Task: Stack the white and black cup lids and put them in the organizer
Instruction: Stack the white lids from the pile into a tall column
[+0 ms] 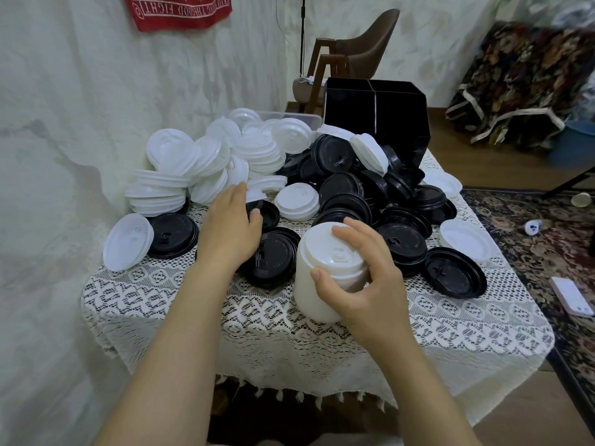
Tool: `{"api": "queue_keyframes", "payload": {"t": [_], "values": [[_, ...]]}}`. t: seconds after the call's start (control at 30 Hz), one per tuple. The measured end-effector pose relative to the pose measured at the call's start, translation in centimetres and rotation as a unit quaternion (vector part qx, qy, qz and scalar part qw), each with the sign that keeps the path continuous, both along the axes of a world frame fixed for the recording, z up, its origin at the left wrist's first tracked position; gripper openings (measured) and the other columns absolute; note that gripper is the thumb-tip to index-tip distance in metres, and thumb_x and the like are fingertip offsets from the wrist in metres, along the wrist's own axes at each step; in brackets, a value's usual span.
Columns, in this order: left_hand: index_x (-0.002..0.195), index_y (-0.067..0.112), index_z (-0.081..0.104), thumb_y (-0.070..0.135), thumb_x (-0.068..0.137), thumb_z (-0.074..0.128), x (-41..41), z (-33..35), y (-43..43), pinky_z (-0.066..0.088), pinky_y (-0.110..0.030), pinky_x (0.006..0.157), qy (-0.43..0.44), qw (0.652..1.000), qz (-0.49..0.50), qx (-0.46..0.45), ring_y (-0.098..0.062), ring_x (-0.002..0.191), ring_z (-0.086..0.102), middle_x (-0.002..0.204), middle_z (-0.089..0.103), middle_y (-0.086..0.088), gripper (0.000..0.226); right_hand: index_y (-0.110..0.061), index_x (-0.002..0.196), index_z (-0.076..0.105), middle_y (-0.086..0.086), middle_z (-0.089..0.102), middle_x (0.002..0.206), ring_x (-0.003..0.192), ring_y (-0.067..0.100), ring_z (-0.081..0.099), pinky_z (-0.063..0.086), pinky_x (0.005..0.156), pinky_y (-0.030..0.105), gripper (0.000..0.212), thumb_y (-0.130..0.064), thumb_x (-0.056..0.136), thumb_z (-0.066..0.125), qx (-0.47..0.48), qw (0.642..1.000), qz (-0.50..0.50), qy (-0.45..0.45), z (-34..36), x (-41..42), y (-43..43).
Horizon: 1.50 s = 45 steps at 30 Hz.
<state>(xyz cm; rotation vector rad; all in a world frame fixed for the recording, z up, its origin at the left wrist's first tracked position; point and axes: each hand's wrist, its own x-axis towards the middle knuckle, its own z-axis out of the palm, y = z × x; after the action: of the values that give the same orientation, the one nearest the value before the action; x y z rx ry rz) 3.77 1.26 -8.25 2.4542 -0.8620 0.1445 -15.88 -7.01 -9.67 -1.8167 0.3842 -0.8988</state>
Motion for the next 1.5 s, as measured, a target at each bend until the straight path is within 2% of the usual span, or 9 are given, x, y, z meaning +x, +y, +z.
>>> {"api": "queue_keyframes", "payload": {"t": [0.17, 0.43, 0.53, 0.67, 0.87, 1.0, 1.23, 1.4, 1.5], "values": [[0.143, 0.004, 0.04, 0.015, 0.098, 0.045, -0.3, 0.1, 0.2, 0.031, -0.038, 0.103, 0.009, 0.999, 0.015, -0.037, -0.031, 0.129, 0.036, 0.137, 0.043, -0.016, 0.046, -0.043, 0.112, 0.058, -0.027, 0.044, 0.134, 0.124, -0.012, 0.041, 0.036, 0.096, 0.007, 0.049, -0.051, 0.065, 0.065, 0.006, 1.0, 0.004, 0.002, 0.0, -0.1, 0.0], [0.118, 0.009, 0.065, 0.015, 0.082, 0.072, -0.2, -0.1, 0.6, 0.03, -0.025, 0.098, 0.052, 0.994, 0.009, -0.092, -0.027, 0.12, 0.045, 0.119, 0.051, -0.009, 0.037, -0.041, 0.111, 0.057, -0.029, 0.043, 0.131, 0.123, -0.012, 0.041, 0.034, 0.096, 0.006, 0.045, -0.043, 0.068, 0.07, 0.004, 1.0, 0.013, 0.003, 0.2, -0.1, 0.0], [0.109, 0.013, 0.067, 0.015, 0.079, 0.077, -0.1, -0.1, 0.9, 0.027, -0.017, 0.095, 0.091, 0.989, -0.002, -0.116, -0.02, 0.123, 0.044, 0.13, 0.046, -0.006, 0.031, -0.04, 0.111, 0.057, -0.028, 0.043, 0.131, 0.122, -0.013, 0.041, 0.033, 0.095, 0.004, 0.044, -0.031, 0.071, 0.072, -0.003, 1.0, 0.013, 0.005, 0.1, -0.1, -0.1], [0.1, 0.02, 0.058, 0.014, 0.078, 0.077, 0.1, 0.0, 1.2, 0.028, -0.018, 0.081, 0.095, 0.988, -0.018, -0.119, -0.015, 0.11, 0.045, 0.127, 0.052, -0.004, 0.03, -0.041, 0.112, 0.057, -0.031, 0.042, 0.13, 0.123, -0.011, 0.041, 0.035, 0.097, 0.007, 0.045, -0.043, 0.069, 0.07, -0.004, 1.0, 0.013, 0.007, 0.1, -0.1, -0.1], [0.122, 0.019, 0.056, 0.016, 0.075, 0.081, -0.3, 0.5, 1.3, 0.032, -0.023, 0.095, 0.098, 0.982, -0.006, -0.16, -0.019, 0.124, 0.043, 0.132, 0.048, -0.002, 0.053, -0.044, 0.112, 0.056, -0.037, 0.042, 0.128, 0.123, -0.011, 0.041, 0.036, 0.096, 0.007, 0.046, -0.051, 0.067, 0.065, -0.002, 1.0, 0.014, 0.008, 0.1, -0.1, -0.1], [0.124, 0.02, 0.055, 0.015, 0.073, 0.081, -1.4, 2.2, 1.5, 0.03, -0.018, 0.092, 0.071, 0.978, -0.025, -0.195, -0.011, 0.12, 0.042, 0.127, 0.048, 0.005, 0.057, -0.046, 0.115, 0.053, -0.033, 0.043, 0.13, 0.124, -0.01, 0.041, 0.035, 0.098, 0.007, 0.05, -0.051, 0.067, 0.066, -0.01, 1.0, 0.015, 0.011, 0.2, -0.2, -0.2], [0.108, 0.036, 0.06, 0.039, 0.059, 0.079, -5.8, 5.3, 2.3, 0.043, -0.033, 0.105, 0.106, 0.93, -0.166, -0.311, -0.003, 0.123, 0.05, 0.126, 0.053, 0.015, 0.053, -0.047, 0.129, 0.045, -0.03, 0.046, 0.128, 0.124, -0.003, 0.045, 0.044, 0.106, 0.034, 0.067, -0.04, 0.07, 0.076, 0.01, 1.0, 0.013, 0.026, 0.6, -0.6, -0.2], [0.108, 0.036, 0.063, 0.046, 0.06, 0.074, -7.9, 5.2, 2.7, 0.043, -0.034, 0.106, 0.129, 0.921, -0.236, -0.28, -0.002, 0.126, 0.048, 0.132, 0.052, 0.012, 0.051, -0.049, 0.139, 0.032, -0.027, 0.037, 0.146, 0.133, -0.008, 0.037, 0.039, 0.106, 0.024, 0.079, -0.056, 0.071, 0.071, 0.023, 0.999, 0.036, -0.002, 1.0, -1.0, -0.3], [0.107, 0.042, 0.062, 0.048, 0.06, 0.076, -8.8, 4.9, 2.4, 0.039, -0.036, 0.109, 0.13, 0.928, -0.249, -0.244, 0.0, 0.128, 0.045, 0.132, 0.051, 0.018, 0.049, -0.045, 0.144, 0.03, -0.028, 0.033, 0.151, 0.14, -0.005, 0.03, 0.031, 0.114, 0.033, 0.072, -0.057, 0.08, 0.06, 0.038, 0.997, 0.039, -0.054, 1.4, -1.3, -0.7]]}}
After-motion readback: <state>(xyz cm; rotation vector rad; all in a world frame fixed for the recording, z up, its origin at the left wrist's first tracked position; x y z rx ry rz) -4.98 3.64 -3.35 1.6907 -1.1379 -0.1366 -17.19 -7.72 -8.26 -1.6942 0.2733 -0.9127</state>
